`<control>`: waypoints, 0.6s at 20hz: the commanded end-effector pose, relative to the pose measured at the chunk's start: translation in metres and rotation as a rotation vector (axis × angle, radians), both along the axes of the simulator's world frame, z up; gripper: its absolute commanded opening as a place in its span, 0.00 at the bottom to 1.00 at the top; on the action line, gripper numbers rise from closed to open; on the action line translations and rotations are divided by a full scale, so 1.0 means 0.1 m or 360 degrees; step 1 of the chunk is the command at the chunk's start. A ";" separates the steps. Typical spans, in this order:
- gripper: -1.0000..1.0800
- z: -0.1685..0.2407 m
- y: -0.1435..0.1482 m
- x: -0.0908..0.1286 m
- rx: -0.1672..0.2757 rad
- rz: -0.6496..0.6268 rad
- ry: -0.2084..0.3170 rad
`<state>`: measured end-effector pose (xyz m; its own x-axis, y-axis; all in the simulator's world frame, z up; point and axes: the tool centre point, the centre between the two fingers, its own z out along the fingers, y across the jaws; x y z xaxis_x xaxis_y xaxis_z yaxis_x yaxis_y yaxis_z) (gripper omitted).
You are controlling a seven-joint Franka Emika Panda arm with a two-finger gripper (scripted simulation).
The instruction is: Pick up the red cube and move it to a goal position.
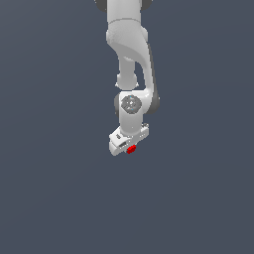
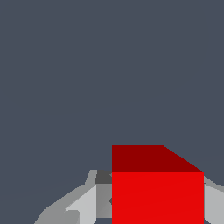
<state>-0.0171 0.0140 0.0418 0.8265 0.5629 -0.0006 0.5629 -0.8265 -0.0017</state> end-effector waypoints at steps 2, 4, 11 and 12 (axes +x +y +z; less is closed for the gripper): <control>0.00 0.20 0.01 0.08 0.0000 0.0002 -0.0002; 0.00 0.33 0.01 0.13 0.0000 0.0003 -0.0002; 0.00 0.59 0.02 0.24 0.0000 0.0004 -0.0002; 0.00 0.61 0.02 0.25 0.0000 0.0004 -0.0002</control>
